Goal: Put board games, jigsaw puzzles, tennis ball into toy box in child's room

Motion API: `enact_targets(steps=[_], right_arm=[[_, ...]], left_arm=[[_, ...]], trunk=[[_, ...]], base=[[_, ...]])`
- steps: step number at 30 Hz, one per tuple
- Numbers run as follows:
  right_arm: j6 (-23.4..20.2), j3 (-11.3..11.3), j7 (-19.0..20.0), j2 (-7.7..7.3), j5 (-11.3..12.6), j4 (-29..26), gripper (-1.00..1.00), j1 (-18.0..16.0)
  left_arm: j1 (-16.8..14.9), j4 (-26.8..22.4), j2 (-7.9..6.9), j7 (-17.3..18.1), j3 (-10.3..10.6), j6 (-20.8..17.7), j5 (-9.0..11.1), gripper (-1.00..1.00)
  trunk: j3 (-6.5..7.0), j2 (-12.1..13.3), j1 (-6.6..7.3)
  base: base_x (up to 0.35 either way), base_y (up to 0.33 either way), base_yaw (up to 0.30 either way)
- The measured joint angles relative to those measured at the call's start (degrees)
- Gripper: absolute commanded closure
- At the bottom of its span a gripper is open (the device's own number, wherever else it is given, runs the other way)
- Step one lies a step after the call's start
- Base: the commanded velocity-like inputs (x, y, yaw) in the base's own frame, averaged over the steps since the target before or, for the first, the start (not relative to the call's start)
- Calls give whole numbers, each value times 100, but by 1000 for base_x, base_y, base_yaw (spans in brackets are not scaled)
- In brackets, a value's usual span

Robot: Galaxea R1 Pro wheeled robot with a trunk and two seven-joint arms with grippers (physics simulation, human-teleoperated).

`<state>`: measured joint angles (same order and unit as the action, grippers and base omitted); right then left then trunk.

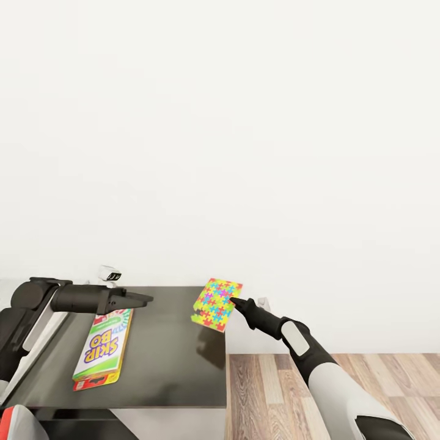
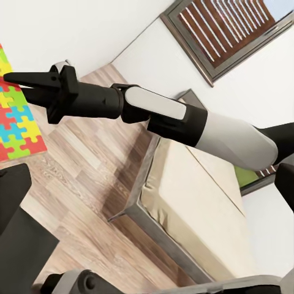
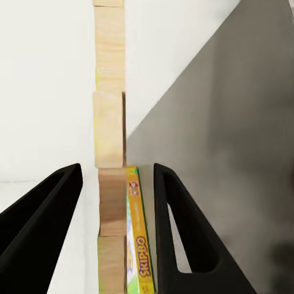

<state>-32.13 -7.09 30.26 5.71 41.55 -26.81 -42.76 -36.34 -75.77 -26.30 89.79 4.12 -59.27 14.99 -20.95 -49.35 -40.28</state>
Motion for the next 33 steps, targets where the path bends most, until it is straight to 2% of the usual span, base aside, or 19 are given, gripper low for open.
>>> enact_targets(steps=[13, 33], right_arm=[[6, 6, 170, -8, -4, -3, 100, 9], [16, 7, 213, -42, -5, -3, 100, 27]], left_arm=[[0, 0, 2, 1, 15, -4, 1, -100], [1, 0, 8, 0, 20, 5, 0, -100]], trunk=[[246, 521, 285], [789, 1326, 726]], base=[[-104, 0, 0], [-4, 0, 0]])
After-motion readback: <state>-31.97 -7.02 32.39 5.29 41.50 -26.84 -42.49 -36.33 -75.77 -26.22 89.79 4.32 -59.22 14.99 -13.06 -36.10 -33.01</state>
